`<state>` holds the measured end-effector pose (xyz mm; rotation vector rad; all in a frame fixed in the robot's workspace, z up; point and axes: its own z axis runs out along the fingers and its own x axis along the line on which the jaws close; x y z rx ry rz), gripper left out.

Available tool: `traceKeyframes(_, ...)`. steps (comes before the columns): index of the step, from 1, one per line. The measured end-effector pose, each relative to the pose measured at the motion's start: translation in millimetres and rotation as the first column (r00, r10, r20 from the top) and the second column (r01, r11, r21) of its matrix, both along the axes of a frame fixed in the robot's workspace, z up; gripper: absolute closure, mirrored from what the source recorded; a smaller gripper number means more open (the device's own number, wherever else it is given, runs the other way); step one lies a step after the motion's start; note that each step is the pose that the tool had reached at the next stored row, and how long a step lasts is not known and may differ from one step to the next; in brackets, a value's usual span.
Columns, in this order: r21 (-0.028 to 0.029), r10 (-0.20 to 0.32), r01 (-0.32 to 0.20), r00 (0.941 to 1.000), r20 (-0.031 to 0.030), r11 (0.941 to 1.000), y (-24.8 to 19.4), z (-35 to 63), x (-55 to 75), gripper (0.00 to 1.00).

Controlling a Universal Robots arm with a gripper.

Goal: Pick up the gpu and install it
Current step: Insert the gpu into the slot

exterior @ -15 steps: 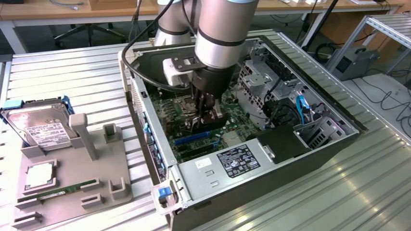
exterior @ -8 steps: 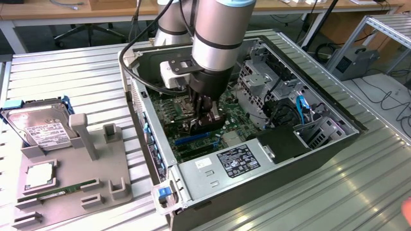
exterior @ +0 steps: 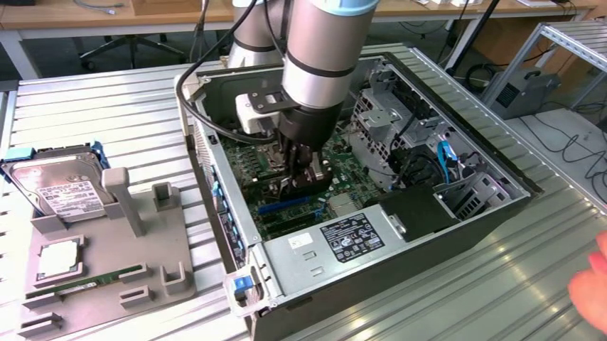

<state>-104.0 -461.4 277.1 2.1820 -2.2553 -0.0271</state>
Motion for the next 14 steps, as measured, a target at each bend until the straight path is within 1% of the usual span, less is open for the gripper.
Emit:
traceKeyframes(3, -0.0001, 0.0, 0.0, 1.0, 0.0, 1.0, 0.1, -3.1, -0.1, 0.74)
traceKeyframes(8, -0.0001, 0.0, 0.0, 1.0, 0.0, 1.0, 1.0, -4.6, -1.3, 0.74)
traceKeyframes(14, -0.0002, 0.0, 0.0, 1.0, -0.0001, 1.0, 1.1, -6.1, -4.1, 0.74)
